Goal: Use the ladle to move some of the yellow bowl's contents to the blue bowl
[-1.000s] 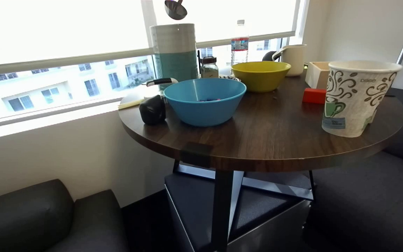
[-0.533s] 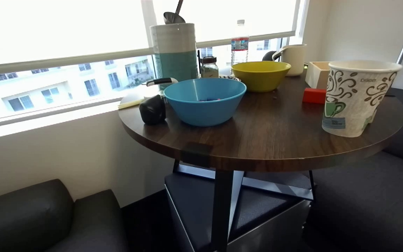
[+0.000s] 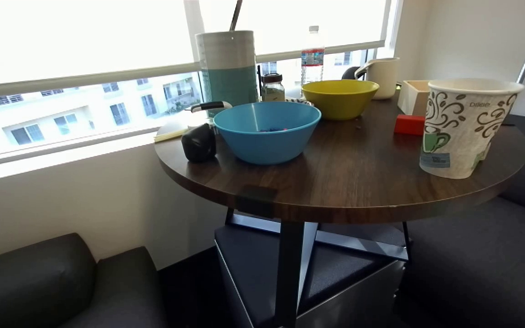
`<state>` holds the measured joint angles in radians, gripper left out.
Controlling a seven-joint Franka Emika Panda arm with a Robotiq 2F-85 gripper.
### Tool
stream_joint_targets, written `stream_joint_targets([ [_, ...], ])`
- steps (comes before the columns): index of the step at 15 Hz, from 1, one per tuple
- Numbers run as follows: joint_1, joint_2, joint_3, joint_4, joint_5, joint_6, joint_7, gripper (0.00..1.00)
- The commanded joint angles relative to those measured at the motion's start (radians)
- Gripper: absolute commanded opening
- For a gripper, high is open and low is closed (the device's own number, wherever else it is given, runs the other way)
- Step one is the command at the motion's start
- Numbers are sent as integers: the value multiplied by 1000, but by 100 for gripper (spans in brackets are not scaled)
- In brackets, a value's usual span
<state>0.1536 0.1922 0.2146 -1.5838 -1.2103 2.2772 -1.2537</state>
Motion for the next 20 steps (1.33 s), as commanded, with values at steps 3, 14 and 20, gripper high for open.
stream_joint_targets([
  [3,12,17,-16,-3,24,27,-7,4],
  [14,18,109,-17,-15,25,108,-26,4],
  [20,14,108,-15,-21,40,124,-48,41],
])
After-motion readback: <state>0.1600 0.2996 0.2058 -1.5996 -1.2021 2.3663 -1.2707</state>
